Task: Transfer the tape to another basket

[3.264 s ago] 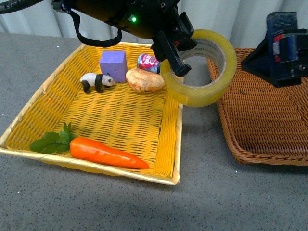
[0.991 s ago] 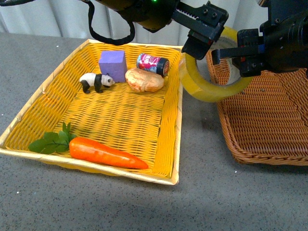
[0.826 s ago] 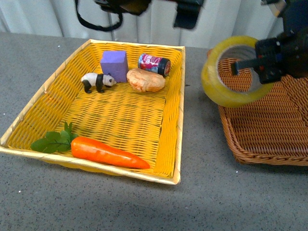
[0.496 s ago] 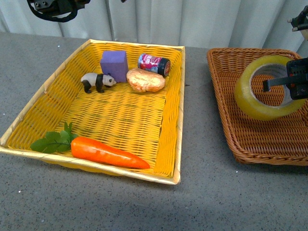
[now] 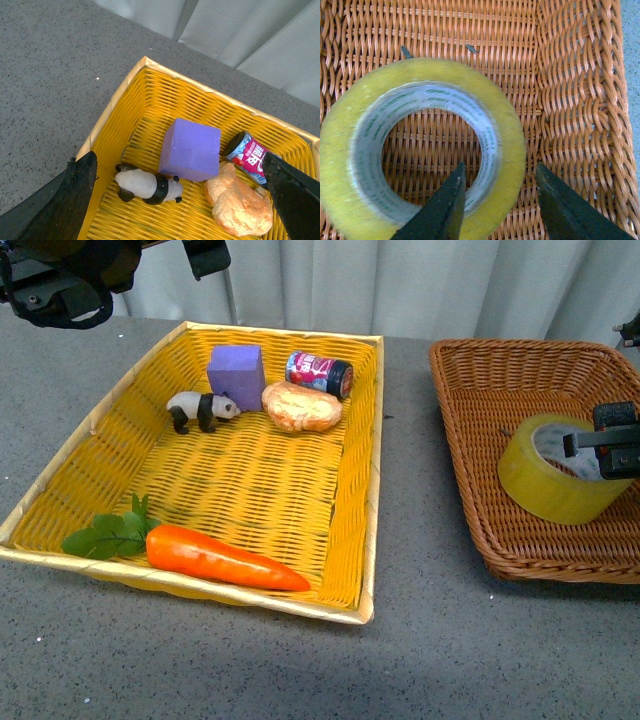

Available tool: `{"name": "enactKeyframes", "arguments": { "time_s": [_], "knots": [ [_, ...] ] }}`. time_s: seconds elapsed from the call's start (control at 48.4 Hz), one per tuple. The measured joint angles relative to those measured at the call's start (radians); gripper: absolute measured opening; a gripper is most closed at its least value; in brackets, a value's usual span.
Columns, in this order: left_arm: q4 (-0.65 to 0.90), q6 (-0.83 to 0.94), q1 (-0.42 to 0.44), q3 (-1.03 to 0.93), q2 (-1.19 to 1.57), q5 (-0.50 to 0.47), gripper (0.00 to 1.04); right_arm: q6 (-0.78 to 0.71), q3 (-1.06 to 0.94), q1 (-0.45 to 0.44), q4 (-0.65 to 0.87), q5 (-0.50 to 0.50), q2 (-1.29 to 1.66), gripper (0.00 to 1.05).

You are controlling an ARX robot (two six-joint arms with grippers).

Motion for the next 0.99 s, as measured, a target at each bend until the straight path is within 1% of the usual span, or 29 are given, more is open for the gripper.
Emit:
{"name": "enactKeyframes", "arguments": {
  "time_s": [0.021, 0.083, 0.124, 0.186, 0.269, 0.33, 0.351, 0.372, 0.392, 0.413, 0.434, 0.454, 0.496, 0.537, 0.578, 0.62, 0.64, 0.723, 0.744, 0.826, 0.888, 0.93, 0.991],
  "knots": [
    [0.000, -0.008, 0.000, -0.007, -0.007, -0.005, 0.98, 0.000, -0.002, -0.002, 0.002, -0.003, -0.006, 0.50],
    [0.013, -0.014, 0.000, -0.027, -0.024, -0.027, 0.98, 0.000, -0.013, -0.005, 0.015, -0.008, -0.029, 0.60],
    [0.027, -0.024, 0.000, -0.049, -0.044, -0.039, 0.98, -0.002, -0.032, -0.007, 0.034, -0.019, -0.056, 0.69],
    [0.056, -0.046, -0.005, -0.094, -0.083, -0.087, 0.98, -0.027, -0.079, -0.009, 0.086, -0.014, -0.111, 0.83],
    [0.074, -0.051, -0.015, -0.139, -0.126, -0.138, 0.98, -0.039, -0.120, -0.019, 0.097, -0.014, -0.174, 0.97],
    [0.082, -0.050, -0.022, -0.157, -0.140, -0.161, 0.98, -0.063, -0.151, -0.023, 0.140, -0.001, -0.204, 0.96],
    [0.130, -0.023, -0.020, -0.175, -0.140, -0.132, 0.96, -0.071, -0.159, -0.024, 0.153, 0.002, -0.212, 0.95],
    [0.215, 0.020, -0.015, -0.204, -0.140, -0.082, 0.92, -0.075, -0.165, -0.025, 0.163, 0.000, -0.217, 0.95],
    [0.305, 0.050, -0.011, -0.237, -0.140, -0.032, 0.89, -0.065, -0.181, -0.025, 0.223, -0.022, -0.211, 0.93],
    [0.394, 0.104, -0.006, -0.274, -0.143, 0.014, 0.85, -0.051, -0.210, -0.025, 0.330, -0.057, -0.200, 0.90],
    [0.513, 0.157, 0.000, -0.331, -0.148, 0.064, 0.80, -0.026, -0.256, -0.026, 0.499, -0.101, -0.180, 0.84],
    [0.611, 0.217, 0.004, -0.391, -0.162, 0.092, 0.74, -0.003, -0.305, -0.026, 0.649, -0.128, -0.164, 0.79],
    [0.729, 0.291, 0.013, -0.476, -0.198, 0.113, 0.65, 0.018, -0.388, -0.023, 0.850, -0.140, -0.158, 0.70],
    [0.796, 0.329, 0.025, -0.541, -0.240, 0.124, 0.56, 0.030, -0.452, -0.021, 0.993, -0.147, -0.177, 0.61],
    [0.815, 0.346, 0.032, -0.577, -0.271, 0.127, 0.51, 0.036, -0.480, -0.021, 1.045, -0.147, -0.206, 0.56],
    [0.831, 0.362, 0.041, -0.622, -0.315, 0.132, 0.44, 0.041, -0.510, -0.021, 1.072, -0.145, -0.253, 0.49],
    [0.834, 0.366, 0.043, -0.633, -0.325, 0.134, 0.42, 0.042, -0.517, -0.023, 1.075, -0.144, -0.265, 0.47],
    [0.853, 0.387, 0.064, -0.752, -0.422, 0.154, 0.20, 0.048, -0.600, -0.022, 1.064, -0.144, -0.375, 0.26],
    [0.854, 0.388, 0.066, -0.760, -0.428, 0.155, 0.19, 0.048, -0.607, -0.021, 1.062, -0.145, -0.382, 0.24],
    [0.856, 0.391, 0.081, -0.827, -0.476, 0.163, 0.04, 0.048, -0.656, -0.020, 1.036, -0.149, -0.439, 0.10],
    [0.896, 0.394, 0.087, -0.869, -0.490, 0.172, 0.04, 0.048, -0.683, -0.021, 1.020, -0.146, -0.480, 0.01],
    [0.912, 0.396, 0.091, -0.908, -0.511, 0.180, 0.04, 0.051, -0.704, -0.021, 0.988, -0.146, -0.533, 0.01],
    [0.905, 0.399, 0.096, -0.960, -0.561, 0.189, 0.04, 0.052, -0.724, -0.021, 0.888, -0.146, -0.644, 0.01]
  ]
}}
